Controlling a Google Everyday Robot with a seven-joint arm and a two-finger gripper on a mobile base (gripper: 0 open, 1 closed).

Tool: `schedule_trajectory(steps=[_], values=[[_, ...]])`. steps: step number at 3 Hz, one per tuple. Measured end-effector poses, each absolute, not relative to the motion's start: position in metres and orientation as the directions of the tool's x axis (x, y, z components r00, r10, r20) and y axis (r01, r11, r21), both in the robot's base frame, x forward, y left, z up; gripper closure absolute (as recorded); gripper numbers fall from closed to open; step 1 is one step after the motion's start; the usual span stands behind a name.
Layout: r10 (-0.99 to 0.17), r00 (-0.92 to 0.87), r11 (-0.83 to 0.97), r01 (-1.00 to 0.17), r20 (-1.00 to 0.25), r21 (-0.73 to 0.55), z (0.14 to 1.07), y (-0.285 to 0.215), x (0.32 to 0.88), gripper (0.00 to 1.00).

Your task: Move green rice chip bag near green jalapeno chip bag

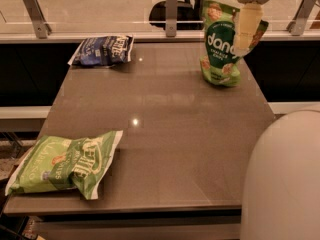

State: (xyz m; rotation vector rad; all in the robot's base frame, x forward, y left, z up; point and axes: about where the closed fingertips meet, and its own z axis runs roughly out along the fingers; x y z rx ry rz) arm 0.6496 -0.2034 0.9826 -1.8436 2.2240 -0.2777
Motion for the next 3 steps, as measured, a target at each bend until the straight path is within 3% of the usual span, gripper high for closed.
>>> schedule_trajectory(steps=[2, 3], values=[[-0.981, -0.181, 0.194, -0.946, -0.073, -0.261, 0.951, -0.217, 0.666, 0.00], [-0.981, -0.176, 0.193, -0.938, -0.083, -0.287, 0.951, -0.214, 0.675, 0.17]])
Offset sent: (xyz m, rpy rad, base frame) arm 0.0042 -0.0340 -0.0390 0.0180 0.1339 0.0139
